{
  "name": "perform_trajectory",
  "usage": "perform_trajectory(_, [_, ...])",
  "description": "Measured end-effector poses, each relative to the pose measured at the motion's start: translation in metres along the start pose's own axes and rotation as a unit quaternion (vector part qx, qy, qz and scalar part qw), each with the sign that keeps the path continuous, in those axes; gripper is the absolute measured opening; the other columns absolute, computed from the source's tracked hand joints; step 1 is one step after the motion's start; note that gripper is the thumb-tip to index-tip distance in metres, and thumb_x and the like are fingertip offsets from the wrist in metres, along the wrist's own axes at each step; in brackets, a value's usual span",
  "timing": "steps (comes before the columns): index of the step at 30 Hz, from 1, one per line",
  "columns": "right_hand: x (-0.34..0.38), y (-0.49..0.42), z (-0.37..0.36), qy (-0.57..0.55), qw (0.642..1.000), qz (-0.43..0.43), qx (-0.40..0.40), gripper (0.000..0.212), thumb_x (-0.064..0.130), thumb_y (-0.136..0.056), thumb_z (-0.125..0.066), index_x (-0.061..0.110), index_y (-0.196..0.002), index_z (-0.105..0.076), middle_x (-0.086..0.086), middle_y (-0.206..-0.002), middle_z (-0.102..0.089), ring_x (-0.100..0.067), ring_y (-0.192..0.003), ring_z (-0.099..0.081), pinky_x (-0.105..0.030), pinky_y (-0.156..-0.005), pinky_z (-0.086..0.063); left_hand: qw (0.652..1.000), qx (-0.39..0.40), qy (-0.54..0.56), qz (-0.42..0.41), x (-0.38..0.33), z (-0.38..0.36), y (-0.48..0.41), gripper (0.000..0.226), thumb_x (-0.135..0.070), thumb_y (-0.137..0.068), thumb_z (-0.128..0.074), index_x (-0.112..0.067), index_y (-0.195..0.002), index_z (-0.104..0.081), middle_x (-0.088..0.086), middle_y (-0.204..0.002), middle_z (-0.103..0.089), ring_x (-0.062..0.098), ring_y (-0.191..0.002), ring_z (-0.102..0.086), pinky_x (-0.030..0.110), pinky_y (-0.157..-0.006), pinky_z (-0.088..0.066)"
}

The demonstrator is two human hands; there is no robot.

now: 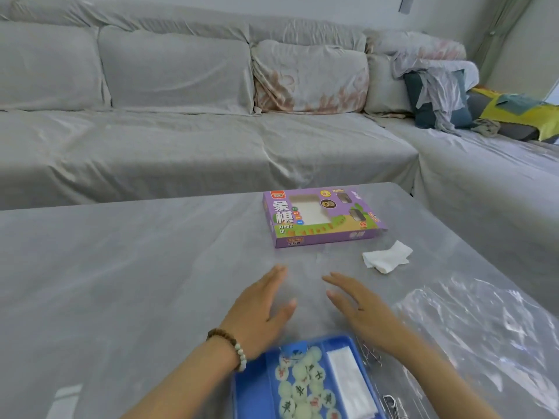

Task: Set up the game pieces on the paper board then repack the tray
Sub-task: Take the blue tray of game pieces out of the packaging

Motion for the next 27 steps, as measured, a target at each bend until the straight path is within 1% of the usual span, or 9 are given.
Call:
perform_trajectory(2, [-0.007, 0.033, -0.005, 0.016, 1.000, -0.001, 0.007, 0.042, 0.045, -0.094, -0.036, 0.039, -0.135, -0.040, 0.026, -0.140, -0.029, 0.001, -0.135, -0.026, -0.015, -0.106, -0.019, 0.998, 0.041, -0.046, 0.022, -0.014, -0.014, 0.036, 0.059, -0.054, -0.094, -0.026, -0.038, -0.145, -0.002, -0.016, -0.154, 0.002, 0.006, -0.142, 0.000, 0.035, -0.118, -0.002])
perform_trajectory(5, [-0.016, 0.063, -0.014, 0.072, 0.997, -0.002, -0.019, 0.043, 0.043, -0.097, -0.033, 0.037, -0.139, -0.034, 0.026, -0.141, -0.021, 0.001, -0.139, -0.010, -0.020, -0.112, -0.009, 0.985, 0.067, -0.142, 0.076, -0.024, -0.041, 0.070, 0.060, -0.061, -0.090, -0.009, -0.039, -0.145, 0.003, -0.016, -0.154, 0.013, 0.013, -0.142, 0.014, 0.042, -0.114, 0.016])
perform_trajectory(7, [-0.017, 0.073, -0.019, 0.051, 0.998, -0.013, -0.029, 0.045, 0.041, -0.097, -0.034, 0.034, -0.141, -0.033, 0.023, -0.147, -0.019, 0.004, -0.138, -0.004, -0.019, -0.112, -0.006, 0.977, 0.041, -0.194, 0.073, -0.026, -0.051, 0.079, 0.080, -0.071, -0.072, 0.018, -0.039, -0.145, 0.009, -0.014, -0.153, 0.018, 0.016, -0.141, 0.021, 0.045, -0.110, 0.022])
perform_trajectory(9, [-0.015, 0.078, -0.021, -0.017, 0.999, -0.030, -0.038, 0.045, 0.039, -0.097, -0.037, 0.030, -0.141, -0.035, 0.017, -0.151, -0.022, 0.002, -0.140, -0.007, -0.019, -0.111, -0.008, 0.973, 0.030, -0.220, 0.061, -0.019, -0.054, 0.083, 0.096, -0.074, -0.057, 0.032, -0.039, -0.144, 0.011, -0.014, -0.153, 0.017, 0.017, -0.141, 0.020, 0.048, -0.111, 0.020])
perform_trajectory(12, [-0.007, 0.086, -0.028, -0.068, 0.997, -0.025, -0.034, 0.041, 0.037, -0.095, -0.046, 0.032, -0.135, -0.040, 0.018, -0.147, -0.027, -0.002, -0.141, -0.017, -0.022, -0.113, -0.016, 0.976, 0.023, -0.213, 0.048, -0.001, -0.044, 0.089, 0.099, -0.076, -0.054, 0.032, -0.042, -0.144, 0.008, -0.018, -0.152, 0.015, 0.015, -0.142, 0.017, 0.045, -0.112, 0.018])
perform_trajectory(16, [0.020, 0.089, -0.042, 0.020, 0.998, 0.047, -0.044, 0.032, 0.046, -0.091, -0.049, 0.032, -0.120, -0.049, 0.014, -0.126, -0.049, -0.003, -0.118, -0.046, -0.031, -0.104, -0.038, 0.973, 0.007, -0.227, 0.044, 0.026, -0.014, 0.099, 0.103, -0.074, -0.052, 0.035, -0.043, -0.144, 0.003, -0.021, -0.150, 0.013, 0.012, -0.143, 0.012, 0.041, -0.113, 0.014])
perform_trajectory(19, [0.041, 0.084, -0.048, 0.170, 0.979, 0.091, -0.060, 0.038, 0.053, -0.089, -0.047, 0.024, -0.112, -0.053, 0.009, -0.115, -0.054, -0.009, -0.109, -0.046, -0.023, -0.095, -0.032, 0.968, 0.009, -0.245, 0.051, 0.043, 0.003, 0.106, 0.108, -0.075, -0.048, 0.038, -0.042, -0.144, 0.001, -0.016, -0.155, 0.005, 0.010, -0.143, 0.010, 0.040, -0.114, 0.011])
perform_trajectory(23, [0.046, 0.075, -0.061, 0.285, 0.954, 0.088, -0.020, 0.069, 0.070, -0.080, -0.016, 0.023, -0.117, -0.052, 0.009, -0.115, -0.052, -0.013, -0.108, -0.041, -0.026, -0.096, -0.026, 0.967, 0.003, -0.247, 0.060, 0.047, 0.006, 0.107, 0.101, -0.080, -0.055, 0.027, -0.042, -0.145, -0.001, -0.015, -0.155, 0.003, 0.011, -0.143, 0.008, 0.040, -0.114, 0.011])
perform_trajectory(27, [0.046, 0.069, -0.062, 0.264, 0.963, 0.057, 0.015, 0.040, 0.055, -0.093, -0.036, 0.023, -0.108, -0.054, 0.005, -0.106, -0.053, -0.015, -0.095, -0.049, -0.028, -0.082, -0.036, 0.966, -0.008, -0.249, 0.062, 0.045, 0.007, 0.107, 0.085, -0.066, -0.066, 0.016, -0.041, -0.145, -0.002, -0.014, -0.155, 0.001, 0.012, -0.143, 0.006, 0.041, -0.114, 0.010])
Point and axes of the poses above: each hand's wrist, its own y-axis away from the middle knuckle, its own z-axis out of the back of the hand, x = y × z, the point moved 5 cm from there along -y, towards the middle knuckle
